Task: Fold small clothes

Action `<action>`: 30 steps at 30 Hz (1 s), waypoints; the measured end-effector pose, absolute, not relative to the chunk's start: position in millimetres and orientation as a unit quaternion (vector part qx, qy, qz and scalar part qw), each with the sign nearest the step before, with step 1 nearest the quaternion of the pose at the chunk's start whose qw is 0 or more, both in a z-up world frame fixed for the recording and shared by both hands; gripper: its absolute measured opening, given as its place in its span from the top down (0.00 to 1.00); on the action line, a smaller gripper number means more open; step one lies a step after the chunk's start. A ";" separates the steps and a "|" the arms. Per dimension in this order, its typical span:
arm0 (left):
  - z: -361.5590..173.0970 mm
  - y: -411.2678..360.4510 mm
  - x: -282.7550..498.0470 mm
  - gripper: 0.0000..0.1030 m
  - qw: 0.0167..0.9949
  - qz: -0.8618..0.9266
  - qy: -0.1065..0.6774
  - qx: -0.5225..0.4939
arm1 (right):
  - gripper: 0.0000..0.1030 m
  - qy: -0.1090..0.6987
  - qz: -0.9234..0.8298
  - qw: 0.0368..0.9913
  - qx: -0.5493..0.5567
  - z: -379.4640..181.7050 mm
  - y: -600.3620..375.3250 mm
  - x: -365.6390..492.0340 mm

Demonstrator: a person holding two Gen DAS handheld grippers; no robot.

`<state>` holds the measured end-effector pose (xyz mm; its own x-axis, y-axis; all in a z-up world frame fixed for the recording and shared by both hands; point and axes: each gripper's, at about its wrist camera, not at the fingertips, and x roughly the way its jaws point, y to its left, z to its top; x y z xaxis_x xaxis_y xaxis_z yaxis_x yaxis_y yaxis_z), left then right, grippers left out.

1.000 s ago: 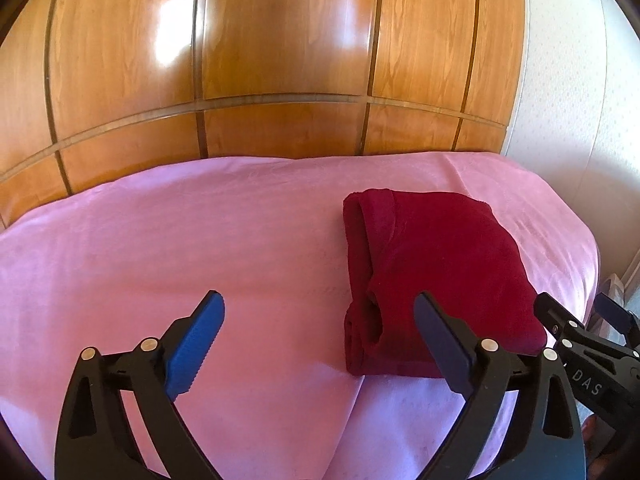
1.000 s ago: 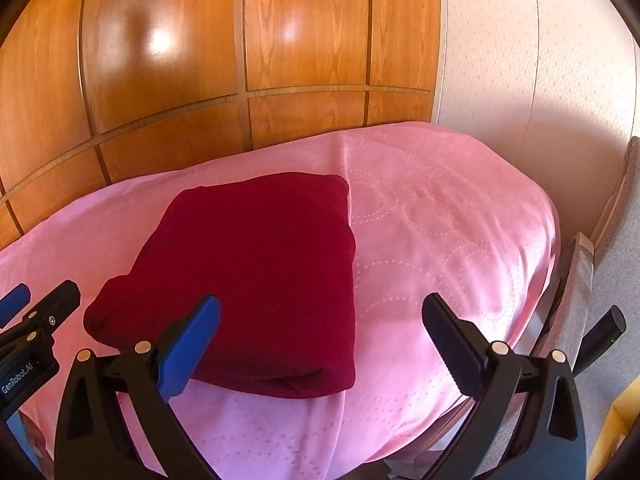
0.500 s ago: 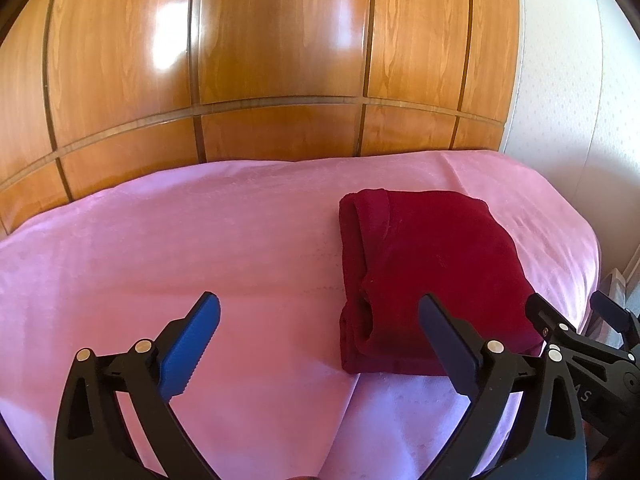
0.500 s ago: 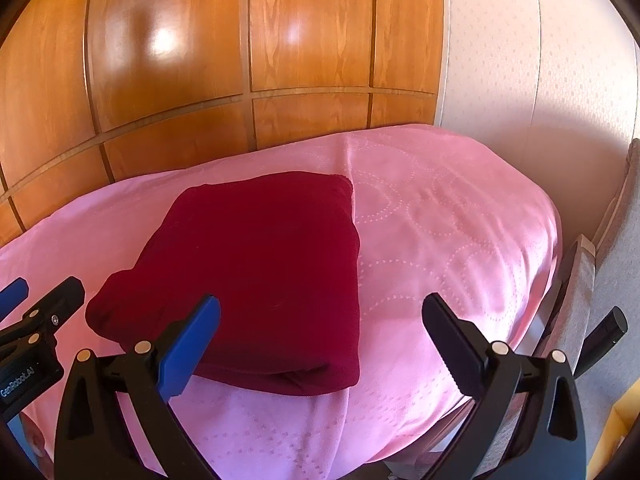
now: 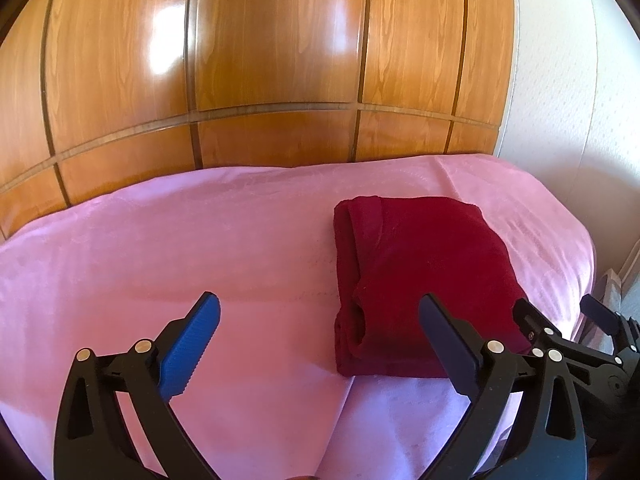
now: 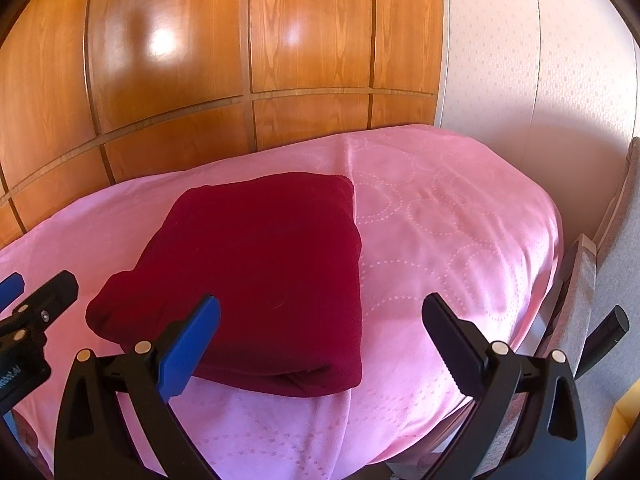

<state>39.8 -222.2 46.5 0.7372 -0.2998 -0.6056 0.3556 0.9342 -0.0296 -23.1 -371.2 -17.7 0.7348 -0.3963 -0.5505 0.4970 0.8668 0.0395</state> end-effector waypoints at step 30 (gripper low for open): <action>36.0 -227.8 53.0 0.05 0.927 -0.159 0.337 0.044 | 0.02 0.269 -0.238 0.928 0.101 -19.5 -388.4 -18.0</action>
